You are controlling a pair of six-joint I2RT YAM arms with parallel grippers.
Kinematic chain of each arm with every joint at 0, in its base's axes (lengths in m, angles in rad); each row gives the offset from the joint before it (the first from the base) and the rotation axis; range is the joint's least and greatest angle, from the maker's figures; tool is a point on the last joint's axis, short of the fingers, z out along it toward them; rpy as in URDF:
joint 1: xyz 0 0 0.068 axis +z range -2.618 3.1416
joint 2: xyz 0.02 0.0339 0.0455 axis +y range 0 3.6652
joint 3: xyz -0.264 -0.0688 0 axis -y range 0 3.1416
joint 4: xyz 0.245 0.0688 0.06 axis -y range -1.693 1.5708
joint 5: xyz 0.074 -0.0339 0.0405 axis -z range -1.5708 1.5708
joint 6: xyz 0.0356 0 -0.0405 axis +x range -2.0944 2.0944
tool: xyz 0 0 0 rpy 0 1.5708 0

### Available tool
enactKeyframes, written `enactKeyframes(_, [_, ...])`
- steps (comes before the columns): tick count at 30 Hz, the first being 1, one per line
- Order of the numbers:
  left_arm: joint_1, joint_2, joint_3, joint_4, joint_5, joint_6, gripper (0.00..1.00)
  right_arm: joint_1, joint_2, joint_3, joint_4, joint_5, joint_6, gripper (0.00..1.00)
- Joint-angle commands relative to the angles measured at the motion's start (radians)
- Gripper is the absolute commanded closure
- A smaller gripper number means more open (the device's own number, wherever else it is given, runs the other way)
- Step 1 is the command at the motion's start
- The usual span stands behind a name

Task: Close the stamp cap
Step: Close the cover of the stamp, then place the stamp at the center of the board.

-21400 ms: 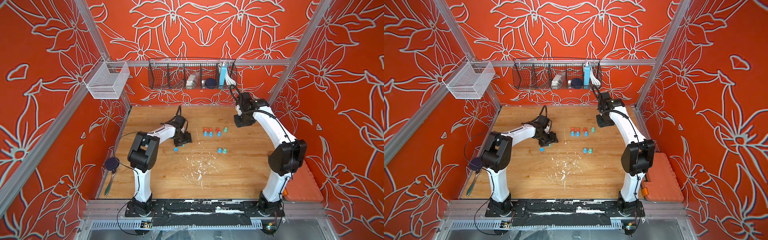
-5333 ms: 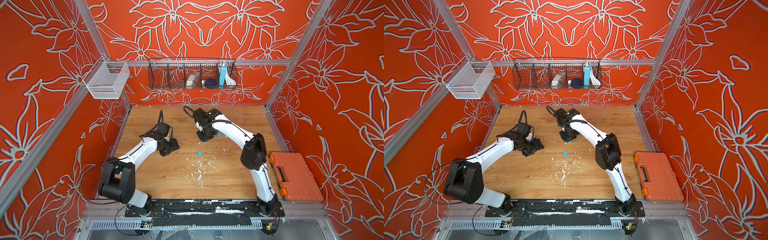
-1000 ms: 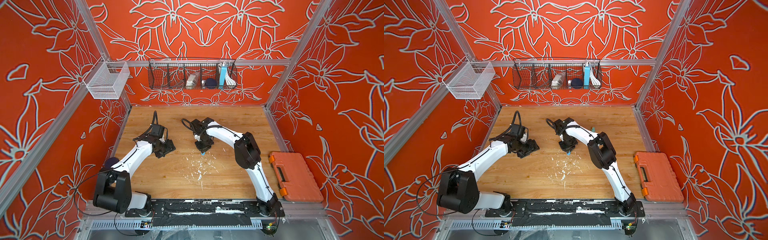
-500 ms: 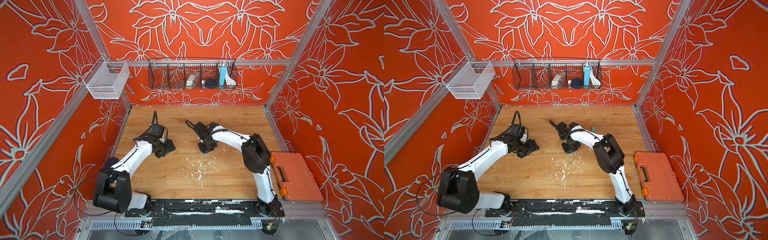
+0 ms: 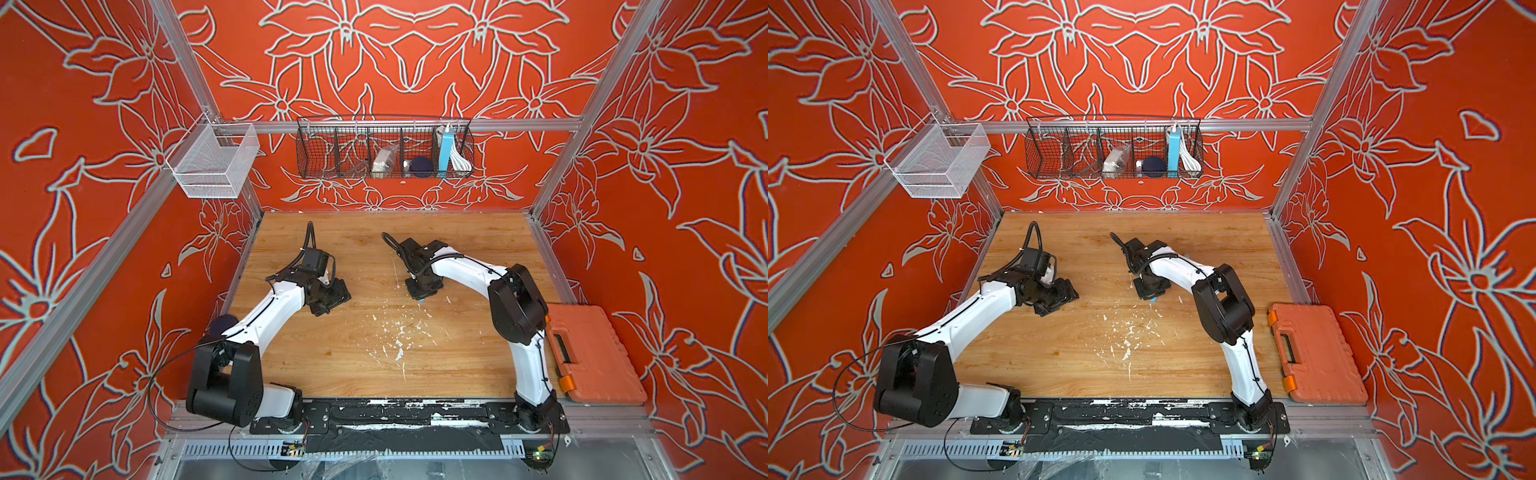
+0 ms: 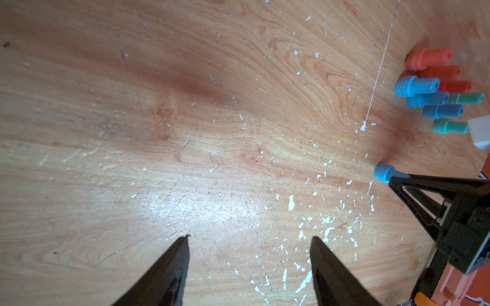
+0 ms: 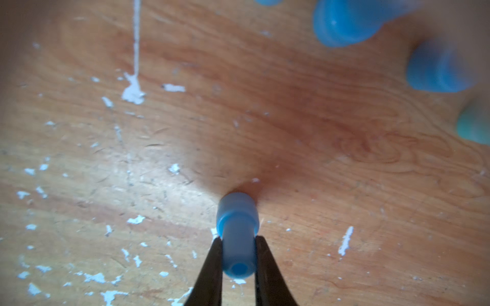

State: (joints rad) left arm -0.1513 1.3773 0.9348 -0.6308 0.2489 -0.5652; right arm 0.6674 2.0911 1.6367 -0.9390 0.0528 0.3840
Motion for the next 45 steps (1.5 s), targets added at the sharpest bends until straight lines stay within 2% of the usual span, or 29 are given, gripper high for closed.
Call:
enactKeyframes(1, [0.006, -0.002, 0.018, -0.017, 0.004, 0.01, 0.28, -0.044, 0.01, -0.048, -0.02, 0.056, -0.001, 0.94])
enactKeyframes(9, [0.005, 0.01, 0.023, -0.011, 0.01, 0.009, 0.28, -0.094, -0.012, -0.078, -0.014, 0.052, -0.033, 0.94])
enactKeyframes(16, [0.004, 0.04, 0.053, -0.001, 0.011, 0.002, 0.28, -0.094, -0.018, -0.045, -0.02, -0.011, -0.069, 0.94])
enactKeyframes(22, [-0.005, 0.047, 0.07, 0.002, -0.005, -0.029, 0.28, -0.093, 0.042, 0.021, -0.036, -0.08, -0.108, 0.95])
enactKeyframes(33, [-0.014, 0.018, 0.055, -0.001, -0.021, -0.036, 0.28, -0.062, 0.17, 0.26, -0.131, -0.119, -0.12, 0.94])
enactKeyframes(45, [-0.015, 0.036, 0.076, -0.004, -0.023, -0.007, 0.28, -0.008, 0.407, 0.674, -0.347, -0.104, -0.111, 0.93])
